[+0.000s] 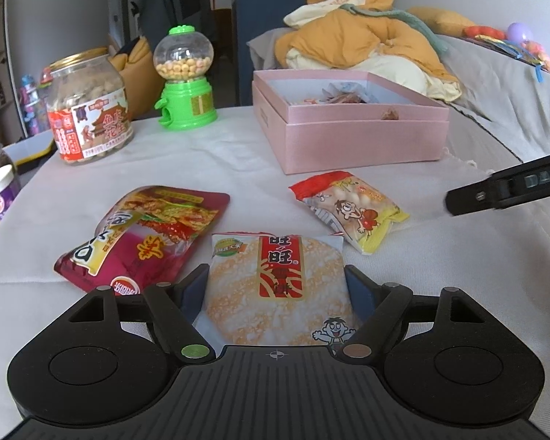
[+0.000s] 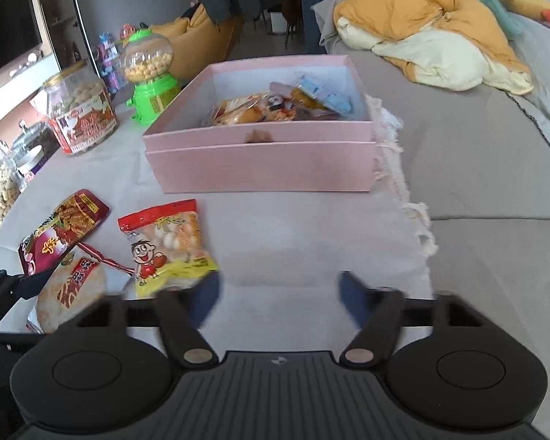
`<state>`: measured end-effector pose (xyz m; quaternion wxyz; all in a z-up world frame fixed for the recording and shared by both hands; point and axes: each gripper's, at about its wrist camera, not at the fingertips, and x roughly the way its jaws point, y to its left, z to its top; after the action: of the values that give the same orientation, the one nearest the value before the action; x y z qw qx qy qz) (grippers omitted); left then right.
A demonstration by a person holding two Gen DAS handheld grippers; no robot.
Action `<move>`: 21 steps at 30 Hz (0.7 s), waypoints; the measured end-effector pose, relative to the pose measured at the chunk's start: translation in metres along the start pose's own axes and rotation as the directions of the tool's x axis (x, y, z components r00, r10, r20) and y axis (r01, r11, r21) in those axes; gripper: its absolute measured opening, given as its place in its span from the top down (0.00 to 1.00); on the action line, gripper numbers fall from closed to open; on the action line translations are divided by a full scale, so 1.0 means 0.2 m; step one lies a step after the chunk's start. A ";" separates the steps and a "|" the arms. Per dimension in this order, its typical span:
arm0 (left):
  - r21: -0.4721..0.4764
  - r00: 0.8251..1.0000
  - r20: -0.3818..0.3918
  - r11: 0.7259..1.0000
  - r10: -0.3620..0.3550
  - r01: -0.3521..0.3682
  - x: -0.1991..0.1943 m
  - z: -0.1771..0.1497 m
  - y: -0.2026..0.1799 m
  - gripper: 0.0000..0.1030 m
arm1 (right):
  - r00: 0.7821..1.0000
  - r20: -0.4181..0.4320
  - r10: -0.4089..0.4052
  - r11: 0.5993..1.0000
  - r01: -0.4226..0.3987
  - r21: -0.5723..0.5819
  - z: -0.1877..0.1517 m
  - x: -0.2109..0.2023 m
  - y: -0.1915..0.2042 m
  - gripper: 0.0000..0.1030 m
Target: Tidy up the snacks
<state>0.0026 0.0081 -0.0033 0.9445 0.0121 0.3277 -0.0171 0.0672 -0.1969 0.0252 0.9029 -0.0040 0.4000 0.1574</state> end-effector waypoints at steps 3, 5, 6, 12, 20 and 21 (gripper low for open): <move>0.001 1.000 0.000 1.000 0.002 -0.002 0.00 0.00 0.00 0.20 | 1.000 0.028 0.005 1.000 -0.005 0.000 -0.01 -0.05 -0.06 0.17; 0.002 1.000 0.001 1.000 0.002 -0.002 0.00 0.00 0.00 0.20 | 0.999 0.038 0.023 1.000 -0.024 0.014 0.00 -0.07 -0.10 0.12; 0.002 1.000 0.001 1.000 0.002 -0.002 0.00 0.00 0.00 0.20 | 0.998 0.041 0.041 0.999 -0.042 0.027 0.00 -0.07 -0.11 0.11; 0.003 1.000 0.001 1.000 0.003 -0.003 0.00 0.00 0.00 0.20 | 0.992 0.014 0.123 0.990 -0.124 0.068 0.03 0.00 -0.08 0.11; 0.005 1.000 0.002 1.000 0.004 -0.004 0.00 0.00 0.00 0.20 | 0.984 -0.062 0.170 0.984 -0.173 -0.047 0.17 0.22 0.31 0.11; 0.006 1.000 0.002 1.000 0.004 -0.004 0.00 0.00 0.00 0.20 | 0.982 -0.079 0.169 0.982 -0.174 -0.067 0.17 0.26 0.36 0.11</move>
<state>0.0018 0.0084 -0.0037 0.9449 0.0153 0.3266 -0.0162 0.1043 -0.1088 0.0197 0.8700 -0.0086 0.4254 0.2490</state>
